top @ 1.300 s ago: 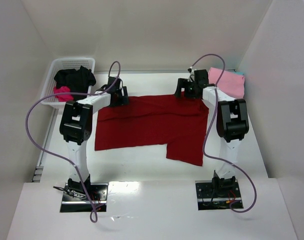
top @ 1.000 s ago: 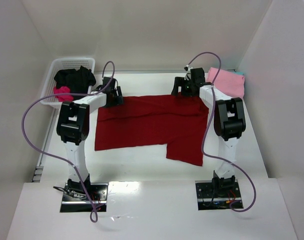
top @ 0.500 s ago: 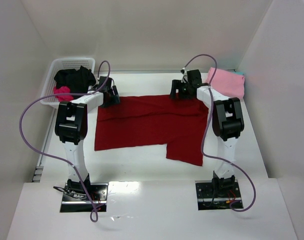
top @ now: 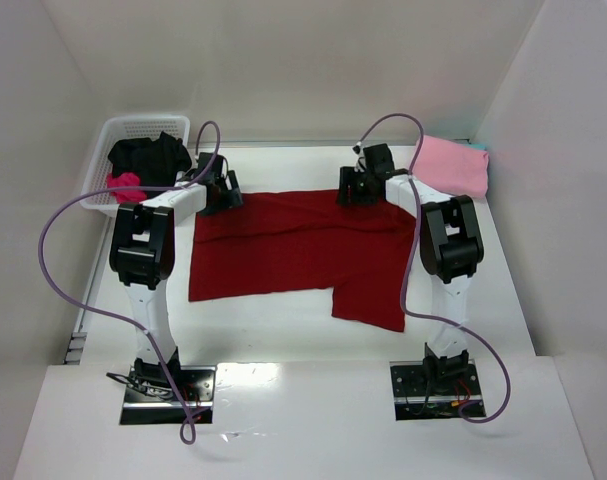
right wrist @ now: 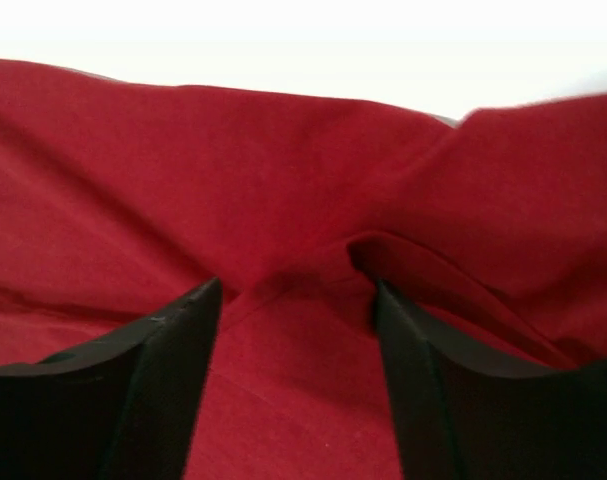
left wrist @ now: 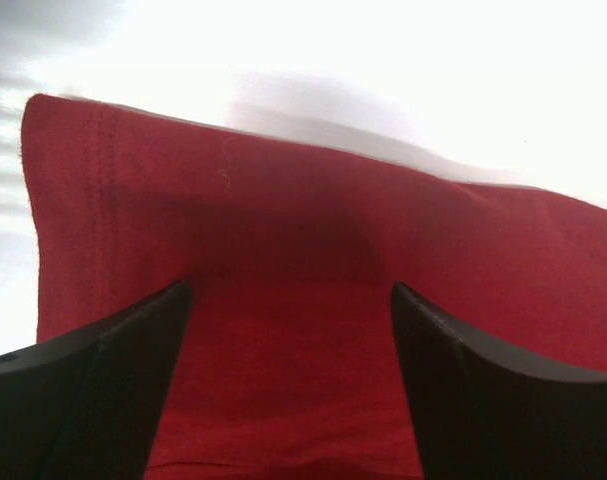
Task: Fold and stack the t-shirts
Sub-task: Fold the flattened tshirt in 1/3 of the way
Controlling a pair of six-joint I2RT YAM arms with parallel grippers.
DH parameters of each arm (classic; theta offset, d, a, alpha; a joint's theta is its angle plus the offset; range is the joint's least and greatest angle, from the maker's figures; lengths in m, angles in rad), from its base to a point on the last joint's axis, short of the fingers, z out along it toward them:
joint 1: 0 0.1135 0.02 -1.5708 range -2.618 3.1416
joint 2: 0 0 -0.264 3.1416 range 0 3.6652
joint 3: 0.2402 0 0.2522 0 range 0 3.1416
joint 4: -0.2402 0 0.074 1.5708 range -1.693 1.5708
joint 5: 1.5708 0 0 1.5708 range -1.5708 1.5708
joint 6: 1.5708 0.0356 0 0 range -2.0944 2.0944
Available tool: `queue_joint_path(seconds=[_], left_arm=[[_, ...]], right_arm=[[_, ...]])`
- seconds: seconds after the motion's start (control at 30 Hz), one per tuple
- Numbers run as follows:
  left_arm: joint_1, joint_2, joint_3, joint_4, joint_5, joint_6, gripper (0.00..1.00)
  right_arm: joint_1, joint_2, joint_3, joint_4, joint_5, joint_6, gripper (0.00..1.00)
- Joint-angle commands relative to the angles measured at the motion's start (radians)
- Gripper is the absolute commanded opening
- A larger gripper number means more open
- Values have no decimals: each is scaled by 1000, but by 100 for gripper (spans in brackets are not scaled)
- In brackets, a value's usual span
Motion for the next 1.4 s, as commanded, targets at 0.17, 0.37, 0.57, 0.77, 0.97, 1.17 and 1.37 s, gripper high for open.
queue_joint_path(seconds=[0.17, 0.37, 0.57, 0.77, 0.97, 1.17, 1.37], left_arm=[[-4, 18, 45, -90, -91, 25, 97], [-17, 28, 57, -121, -139, 48, 98], [-37, 28, 69, -121, -159, 108, 99], [-55, 57, 92, -144, -168, 119, 99], [-55, 66, 92, -144, -168, 119, 99], [-55, 66, 92, -144, -177, 119, 99], [-55, 66, 92, -144, -168, 128, 99]], right_arm=[[5, -66, -14, -3, 85, 19, 50], [5, -66, -5, -3, 94, 39, 40], [5, -87, -5, -3, 94, 39, 32], [15, -107, -5, -12, 94, 50, 23], [34, -167, -43, -12, 94, 50, 18], [61, -213, -109, -34, 67, 77, 11], [81, -285, -202, -12, 137, 67, 39]])
